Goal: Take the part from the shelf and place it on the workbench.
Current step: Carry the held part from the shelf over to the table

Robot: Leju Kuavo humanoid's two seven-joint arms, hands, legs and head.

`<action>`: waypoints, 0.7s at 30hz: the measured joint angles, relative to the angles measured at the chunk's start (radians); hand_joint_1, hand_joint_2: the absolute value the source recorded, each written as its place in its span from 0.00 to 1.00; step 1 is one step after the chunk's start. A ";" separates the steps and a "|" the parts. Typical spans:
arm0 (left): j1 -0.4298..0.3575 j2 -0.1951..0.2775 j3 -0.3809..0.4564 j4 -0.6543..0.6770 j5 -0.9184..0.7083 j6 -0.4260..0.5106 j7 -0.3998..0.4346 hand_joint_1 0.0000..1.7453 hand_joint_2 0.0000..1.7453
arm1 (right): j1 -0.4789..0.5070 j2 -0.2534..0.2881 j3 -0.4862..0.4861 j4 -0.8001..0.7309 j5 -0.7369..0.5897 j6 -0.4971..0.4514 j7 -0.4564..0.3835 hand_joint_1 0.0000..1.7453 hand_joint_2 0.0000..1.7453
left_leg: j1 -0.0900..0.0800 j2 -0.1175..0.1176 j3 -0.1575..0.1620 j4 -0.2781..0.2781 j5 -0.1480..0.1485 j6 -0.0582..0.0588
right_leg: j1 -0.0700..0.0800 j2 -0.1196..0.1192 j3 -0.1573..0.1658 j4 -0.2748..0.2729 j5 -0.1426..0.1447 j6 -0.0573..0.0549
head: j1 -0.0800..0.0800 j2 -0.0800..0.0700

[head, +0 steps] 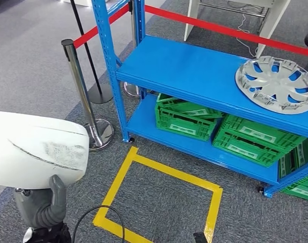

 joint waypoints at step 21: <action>0.001 -0.012 0.006 -0.028 0.039 -0.030 0.000 1.00 1.00 | 0.000 0.001 -0.015 0.000 0.024 0.034 0.026 0.00 0.00 | -0.005 0.002 -0.125 0.282 -0.115 -0.040 | 0.000 -0.029 -0.001 -0.018 0.035 -0.040 | -0.003 0.000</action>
